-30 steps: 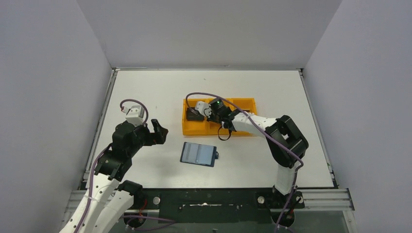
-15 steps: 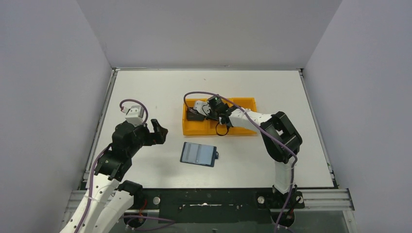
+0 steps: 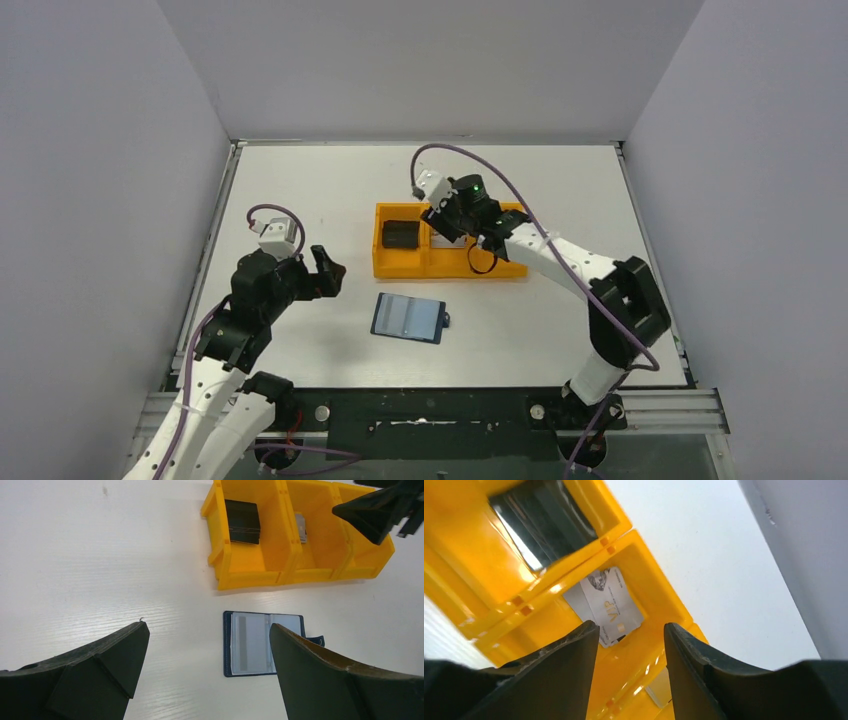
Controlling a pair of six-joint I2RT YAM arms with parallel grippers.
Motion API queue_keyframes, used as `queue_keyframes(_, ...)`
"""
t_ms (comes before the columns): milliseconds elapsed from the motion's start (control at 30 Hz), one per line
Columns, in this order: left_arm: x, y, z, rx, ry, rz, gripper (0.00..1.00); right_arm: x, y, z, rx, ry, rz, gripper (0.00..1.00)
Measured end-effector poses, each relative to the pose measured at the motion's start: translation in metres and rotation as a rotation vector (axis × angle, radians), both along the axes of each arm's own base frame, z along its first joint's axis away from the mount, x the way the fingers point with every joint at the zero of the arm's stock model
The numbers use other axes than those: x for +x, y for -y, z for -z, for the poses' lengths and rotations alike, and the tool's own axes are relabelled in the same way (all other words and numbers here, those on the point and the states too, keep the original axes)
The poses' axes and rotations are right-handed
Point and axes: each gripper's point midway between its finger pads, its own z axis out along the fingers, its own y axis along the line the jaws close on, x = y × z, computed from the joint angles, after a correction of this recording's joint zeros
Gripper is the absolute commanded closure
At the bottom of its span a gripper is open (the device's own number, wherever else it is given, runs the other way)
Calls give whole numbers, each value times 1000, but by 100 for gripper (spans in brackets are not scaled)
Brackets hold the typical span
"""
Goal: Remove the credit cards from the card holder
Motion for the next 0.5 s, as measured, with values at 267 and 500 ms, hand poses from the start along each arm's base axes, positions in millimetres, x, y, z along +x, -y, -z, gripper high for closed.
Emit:
queue_keyframes(267,1,-8,-4,2,19,-47,6,-40,-27,-86,637,-125,265,36)
queue_keyframes(500,1,-23,-13,-3,57,-142,6,-111,-82,-17,726,-385,616,34)
